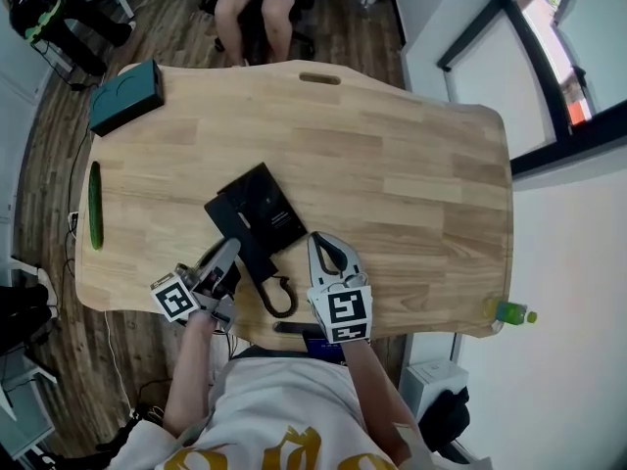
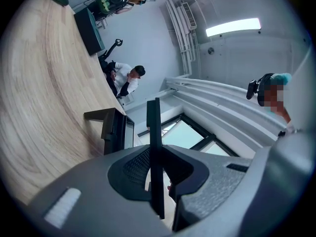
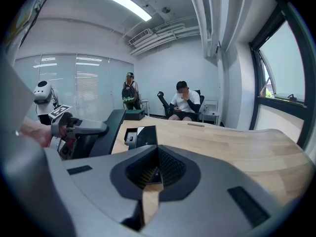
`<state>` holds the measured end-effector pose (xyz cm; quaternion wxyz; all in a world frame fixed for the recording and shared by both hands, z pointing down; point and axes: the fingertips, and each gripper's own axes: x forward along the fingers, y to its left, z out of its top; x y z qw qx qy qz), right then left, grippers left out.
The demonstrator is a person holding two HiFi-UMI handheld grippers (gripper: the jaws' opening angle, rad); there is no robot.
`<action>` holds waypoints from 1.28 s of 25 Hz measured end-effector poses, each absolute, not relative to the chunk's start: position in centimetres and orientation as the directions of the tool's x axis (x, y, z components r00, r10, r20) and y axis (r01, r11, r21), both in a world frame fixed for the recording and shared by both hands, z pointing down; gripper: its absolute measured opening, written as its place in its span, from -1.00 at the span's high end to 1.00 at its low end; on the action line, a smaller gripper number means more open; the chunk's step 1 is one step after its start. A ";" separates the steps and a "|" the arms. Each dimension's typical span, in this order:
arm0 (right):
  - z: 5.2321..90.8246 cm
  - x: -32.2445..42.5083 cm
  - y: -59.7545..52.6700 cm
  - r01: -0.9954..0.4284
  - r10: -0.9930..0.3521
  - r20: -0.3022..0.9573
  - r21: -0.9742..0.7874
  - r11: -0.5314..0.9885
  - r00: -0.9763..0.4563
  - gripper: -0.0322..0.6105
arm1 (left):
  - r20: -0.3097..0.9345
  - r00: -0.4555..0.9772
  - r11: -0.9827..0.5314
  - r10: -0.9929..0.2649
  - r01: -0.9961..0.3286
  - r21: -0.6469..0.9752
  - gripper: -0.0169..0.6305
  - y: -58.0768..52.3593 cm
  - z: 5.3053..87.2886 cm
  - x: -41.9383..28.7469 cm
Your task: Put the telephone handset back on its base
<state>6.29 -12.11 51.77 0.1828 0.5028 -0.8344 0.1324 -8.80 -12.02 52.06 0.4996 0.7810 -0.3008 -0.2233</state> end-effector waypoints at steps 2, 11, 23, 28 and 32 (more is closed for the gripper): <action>52.2 6.3 -12.2 -0.887 -0.786 0.446 -0.042 0.459 -0.428 0.89 | -0.041 0.719 -0.312 -0.694 -0.248 0.917 0.73 -12.2 52.6 -8.8; 53.7 6.1 -13.0 -0.879 -0.763 0.473 -0.052 0.474 -0.440 0.89 | -0.018 0.711 -0.284 -0.703 -0.257 0.924 0.73 -13.0 54.4 -8.6; 55.5 5.8 -13.5 -0.868 -0.729 0.511 -0.072 0.491 -0.455 0.89 | 0.026 0.707 -0.255 -0.707 -0.289 0.923 0.73 -13.7 56.6 -8.1; 56.1 6.2 -13.8 -0.868 -0.723 0.520 -0.078 0.491 -0.455 0.89 | 0.041 0.696 -0.237 -0.717 -0.299 0.924 0.73 -14.2 57.4 -8.3; 56.4 6.4 -14.2 -0.867 -0.718 0.525 -0.083 0.491 -0.456 0.89 | 0.049 0.692 -0.227 -0.721 -0.303 0.925 0.73 -14.3 57.7 -8.2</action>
